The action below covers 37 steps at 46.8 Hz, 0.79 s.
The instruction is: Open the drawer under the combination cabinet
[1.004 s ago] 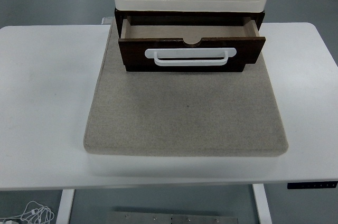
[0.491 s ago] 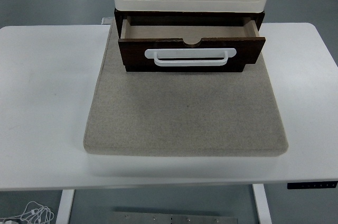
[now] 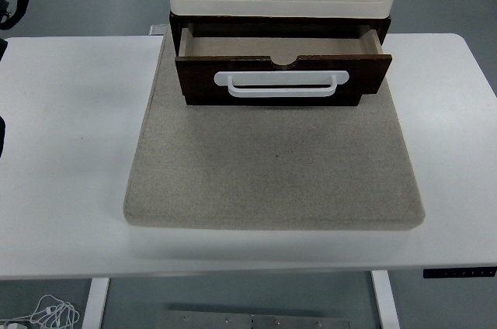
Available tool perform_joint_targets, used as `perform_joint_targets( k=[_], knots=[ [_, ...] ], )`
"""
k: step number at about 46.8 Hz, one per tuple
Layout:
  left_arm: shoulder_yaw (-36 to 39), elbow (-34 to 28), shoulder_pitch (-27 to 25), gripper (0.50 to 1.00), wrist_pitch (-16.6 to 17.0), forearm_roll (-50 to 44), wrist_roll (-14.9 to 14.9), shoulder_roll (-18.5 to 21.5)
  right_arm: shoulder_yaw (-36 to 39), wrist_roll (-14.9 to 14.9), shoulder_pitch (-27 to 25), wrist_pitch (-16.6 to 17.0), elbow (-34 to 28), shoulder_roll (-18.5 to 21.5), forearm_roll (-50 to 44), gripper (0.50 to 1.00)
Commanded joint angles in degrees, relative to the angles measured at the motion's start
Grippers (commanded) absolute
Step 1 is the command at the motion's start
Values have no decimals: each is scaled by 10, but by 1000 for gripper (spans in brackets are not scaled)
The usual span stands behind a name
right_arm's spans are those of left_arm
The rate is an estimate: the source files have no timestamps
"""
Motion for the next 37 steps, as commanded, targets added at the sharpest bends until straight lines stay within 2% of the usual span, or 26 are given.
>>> perform_joint_targets(
  k=[1,7,13,16,37],
  knots=[
    [-2,-1,14,1000,0,-11,3,-17,-1,0,0,0,1,0,0,926],
    [-1,-2,36,1000,-7,-51,4,-20,-1,0,0,0,1,0,0,926],
    [-1,-1,59,1000,-48,-84,3,-32,-1,0,-2,1,1,0,0,926],
    [-1,0,65,1000,-57,-97,2,-37,0,0,-1,1,1,0,0,926],
    [0,0,75,1000,-58,-101,-19,-82,2,0,-1,1,1,0,1,926]
  ],
)
